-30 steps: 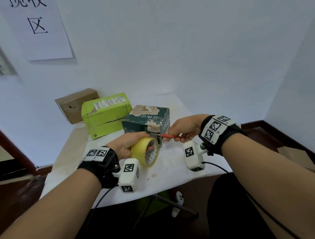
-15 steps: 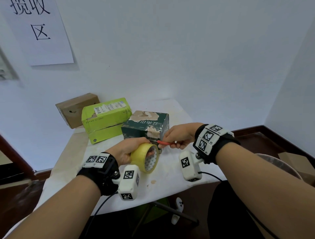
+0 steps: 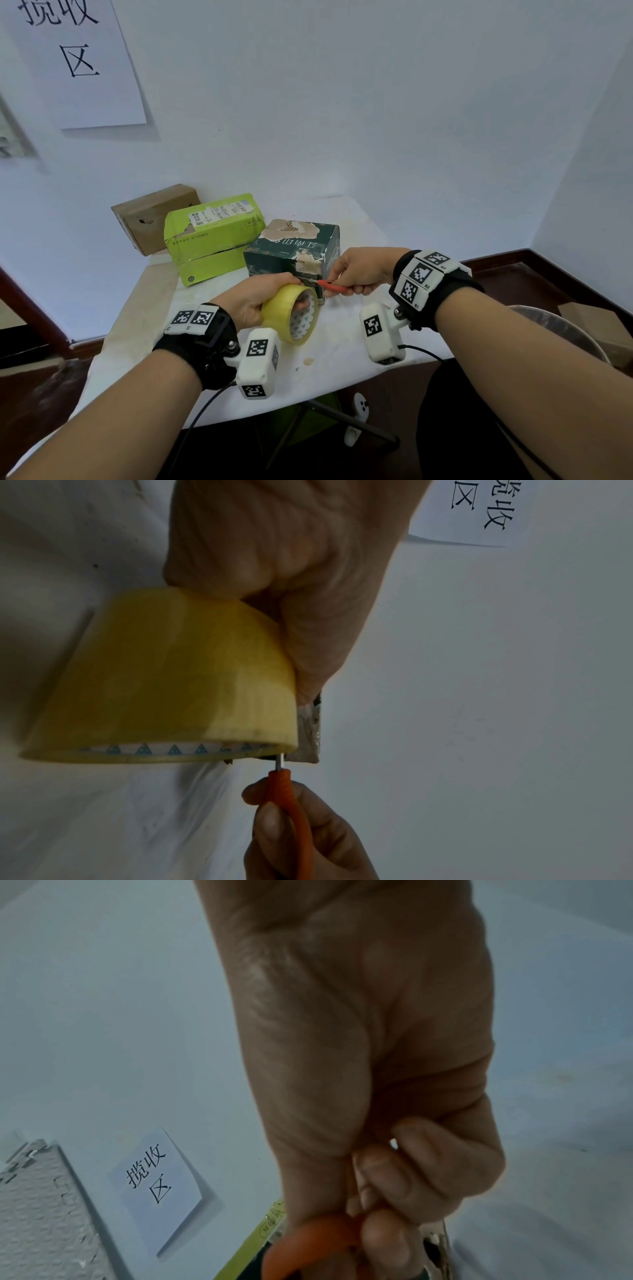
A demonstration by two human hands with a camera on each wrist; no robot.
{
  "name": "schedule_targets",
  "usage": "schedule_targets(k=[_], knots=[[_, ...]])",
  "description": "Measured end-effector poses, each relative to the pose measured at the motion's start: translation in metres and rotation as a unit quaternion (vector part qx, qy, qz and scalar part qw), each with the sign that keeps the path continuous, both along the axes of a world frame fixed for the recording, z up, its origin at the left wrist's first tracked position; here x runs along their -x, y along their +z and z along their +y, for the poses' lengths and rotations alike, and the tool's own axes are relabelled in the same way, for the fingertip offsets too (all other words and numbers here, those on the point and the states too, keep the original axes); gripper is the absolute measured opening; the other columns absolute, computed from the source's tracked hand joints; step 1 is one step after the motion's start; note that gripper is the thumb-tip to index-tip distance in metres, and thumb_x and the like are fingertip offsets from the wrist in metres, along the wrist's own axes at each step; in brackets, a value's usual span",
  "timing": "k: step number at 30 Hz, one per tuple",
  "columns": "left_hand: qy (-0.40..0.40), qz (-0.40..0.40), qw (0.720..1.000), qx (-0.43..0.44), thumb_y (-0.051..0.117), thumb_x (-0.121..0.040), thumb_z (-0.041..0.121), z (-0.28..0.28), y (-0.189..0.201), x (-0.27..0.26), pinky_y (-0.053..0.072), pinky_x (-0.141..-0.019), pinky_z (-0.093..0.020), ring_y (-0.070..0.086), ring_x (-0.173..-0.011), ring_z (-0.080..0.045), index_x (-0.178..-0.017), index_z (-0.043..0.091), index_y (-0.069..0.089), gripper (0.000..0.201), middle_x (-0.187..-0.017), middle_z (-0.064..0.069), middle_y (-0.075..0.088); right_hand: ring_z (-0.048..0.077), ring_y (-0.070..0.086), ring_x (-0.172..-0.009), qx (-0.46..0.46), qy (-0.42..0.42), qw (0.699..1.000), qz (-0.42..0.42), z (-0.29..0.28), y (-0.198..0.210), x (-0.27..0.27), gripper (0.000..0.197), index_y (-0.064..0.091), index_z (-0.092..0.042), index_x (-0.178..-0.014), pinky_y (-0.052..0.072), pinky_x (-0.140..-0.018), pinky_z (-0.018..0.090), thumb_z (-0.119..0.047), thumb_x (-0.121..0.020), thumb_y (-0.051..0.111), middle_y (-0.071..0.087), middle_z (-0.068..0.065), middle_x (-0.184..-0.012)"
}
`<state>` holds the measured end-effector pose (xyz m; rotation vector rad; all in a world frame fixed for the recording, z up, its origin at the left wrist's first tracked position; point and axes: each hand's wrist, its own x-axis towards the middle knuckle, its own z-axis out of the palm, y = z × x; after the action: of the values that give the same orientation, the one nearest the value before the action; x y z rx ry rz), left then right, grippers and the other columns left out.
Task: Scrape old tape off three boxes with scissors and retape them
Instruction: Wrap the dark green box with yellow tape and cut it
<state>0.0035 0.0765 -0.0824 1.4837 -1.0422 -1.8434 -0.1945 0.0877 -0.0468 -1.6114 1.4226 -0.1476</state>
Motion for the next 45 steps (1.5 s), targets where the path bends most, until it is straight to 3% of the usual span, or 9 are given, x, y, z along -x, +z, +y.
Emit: schedule_targets(k=[8,14,18,22,28,33,37,41,45], knots=[[-0.055,-0.048,0.997,0.017,0.063,-0.089,0.016,0.001,0.003,-0.001,0.058,-0.063,-0.032,0.066,-0.068,-0.024,-0.101,0.004,0.066,0.017,-0.085,-0.016,0.07,0.005,0.027,-0.04,-0.059,0.009,0.998,-0.002,0.004,0.003,-0.001,0.018,0.062,-0.013,-0.093,0.022,-0.037,0.014,-0.031,-0.09,0.063,0.045,-0.004,-0.055],[-0.083,-0.097,0.991,0.045,0.064,-0.088,0.016,0.003,0.007,-0.006,0.056,-0.073,-0.035,0.066,-0.074,-0.025,-0.106,0.004,0.067,0.021,-0.091,-0.015,0.07,0.007,0.033,-0.047,-0.14,0.012,0.989,0.056,0.003,-0.005,-0.004,0.039,0.054,-0.023,-0.084,0.026,-0.045,0.017,-0.061,-0.082,0.059,0.049,-0.006,-0.059],[-0.086,-0.112,0.988,0.057,0.064,-0.089,0.017,0.004,0.009,-0.012,0.056,-0.078,-0.037,0.066,-0.084,-0.027,-0.114,0.003,0.067,0.028,-0.108,-0.018,0.069,0.01,0.036,-0.055,-0.102,0.016,0.98,0.169,0.005,-0.005,0.007,0.037,0.057,-0.016,-0.09,0.033,-0.042,0.017,-0.052,-0.083,0.065,0.048,-0.001,-0.071],[-0.092,-0.122,0.986,0.068,0.063,-0.09,0.013,0.002,0.012,-0.013,0.056,-0.078,-0.036,0.065,-0.085,-0.028,-0.106,0.002,0.069,0.021,-0.109,-0.019,0.069,0.014,0.037,-0.052,-0.092,0.009,0.944,0.316,0.01,0.0,0.02,0.043,0.049,-0.011,-0.067,0.034,-0.053,0.022,-0.047,-0.088,0.061,0.045,0.002,-0.059],[-0.11,-0.141,0.98,0.089,0.064,-0.089,0.013,0.001,0.014,-0.009,0.055,-0.085,-0.039,0.065,-0.092,-0.031,-0.111,0.0,0.069,0.026,-0.11,-0.019,0.07,0.014,0.041,-0.052,0.003,-0.094,0.953,0.288,0.002,-0.012,0.03,0.03,0.066,-0.008,-0.101,0.033,-0.05,0.022,-0.037,-0.091,0.061,0.05,0.001,-0.065],[-0.113,-0.135,0.98,0.09,0.063,-0.09,0.013,0.001,0.012,-0.005,0.056,-0.08,-0.037,0.065,-0.09,-0.03,-0.112,-0.002,0.068,0.027,-0.11,-0.019,0.069,0.027,0.054,-0.085,0.04,-0.059,0.929,0.364,-0.003,-0.013,0.023,0.031,0.056,-0.008,-0.085,0.041,-0.071,0.028,-0.039,-0.093,0.056,0.058,0.01,-0.093],[-0.109,-0.134,0.981,0.092,0.063,-0.09,0.014,0.001,0.01,-0.008,0.055,-0.085,-0.039,0.065,-0.094,-0.03,-0.113,-0.001,0.067,0.028,-0.112,-0.018,0.069,0.013,0.043,-0.055,0.046,-0.063,0.932,0.353,-0.011,-0.017,0.019,0.039,0.048,-0.014,-0.064,0.039,-0.056,0.024,-0.04,-0.09,0.06,0.053,-0.004,-0.041],[-0.108,-0.145,0.979,0.098,0.062,-0.092,0.015,0.001,0.01,-0.009,0.057,-0.071,-0.031,0.066,-0.083,-0.025,-0.112,0.001,0.067,0.026,-0.11,-0.018,0.069,0.016,0.052,-0.062,0.051,-0.06,0.948,0.308,-0.014,-0.018,0.019,0.028,0.055,-0.013,-0.074,0.048,-0.068,0.028,-0.038,-0.087,0.061,0.055,0.001,-0.068],[-0.114,-0.142,0.979,0.095,0.062,-0.091,0.016,-0.001,0.009,-0.01,0.056,-0.077,-0.034,0.066,-0.089,-0.027,-0.114,0.001,0.067,0.028,-0.112,-0.018,0.069,0.02,0.054,-0.071,0.036,-0.063,0.956,0.283,-0.017,-0.024,0.018,0.031,0.046,-0.015,-0.061,0.048,-0.066,0.027,-0.026,-0.085,0.063,0.052,0.005,-0.073]])
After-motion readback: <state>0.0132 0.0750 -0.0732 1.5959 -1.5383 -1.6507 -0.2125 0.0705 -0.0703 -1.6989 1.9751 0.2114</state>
